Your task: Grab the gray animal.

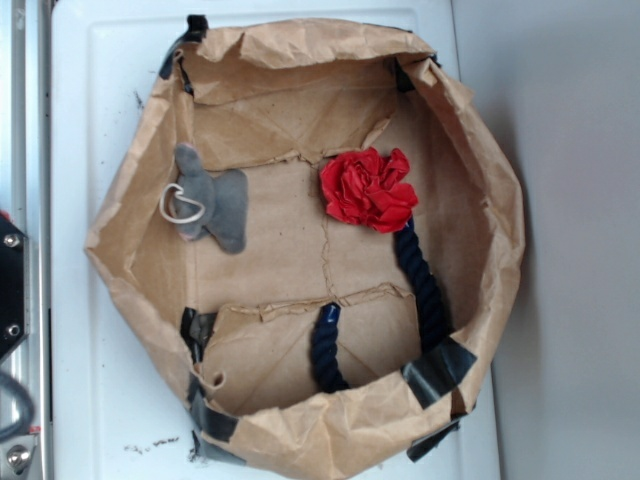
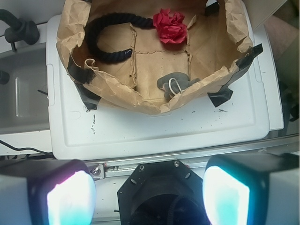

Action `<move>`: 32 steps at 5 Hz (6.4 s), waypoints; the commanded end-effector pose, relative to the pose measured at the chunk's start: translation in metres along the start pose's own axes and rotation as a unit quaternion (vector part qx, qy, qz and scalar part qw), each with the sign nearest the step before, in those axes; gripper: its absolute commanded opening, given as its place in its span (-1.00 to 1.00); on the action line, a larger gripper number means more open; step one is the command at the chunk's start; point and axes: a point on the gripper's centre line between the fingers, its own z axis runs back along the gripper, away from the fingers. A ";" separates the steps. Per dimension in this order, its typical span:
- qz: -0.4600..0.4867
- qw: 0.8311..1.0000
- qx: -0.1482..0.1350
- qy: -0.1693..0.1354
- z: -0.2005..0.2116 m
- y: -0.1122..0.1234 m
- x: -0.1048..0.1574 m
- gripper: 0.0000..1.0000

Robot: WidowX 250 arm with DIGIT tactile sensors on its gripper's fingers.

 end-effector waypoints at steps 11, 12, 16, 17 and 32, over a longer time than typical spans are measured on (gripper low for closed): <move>-0.213 0.971 0.072 0.083 -0.195 0.031 0.117 1.00; -0.229 0.966 0.062 0.104 -0.200 0.029 0.116 1.00; -0.223 0.962 0.053 0.145 -0.207 0.029 0.131 1.00; -0.223 0.969 0.022 0.100 -0.187 0.039 0.125 1.00; -0.059 0.995 -0.021 0.076 -0.161 0.049 0.095 1.00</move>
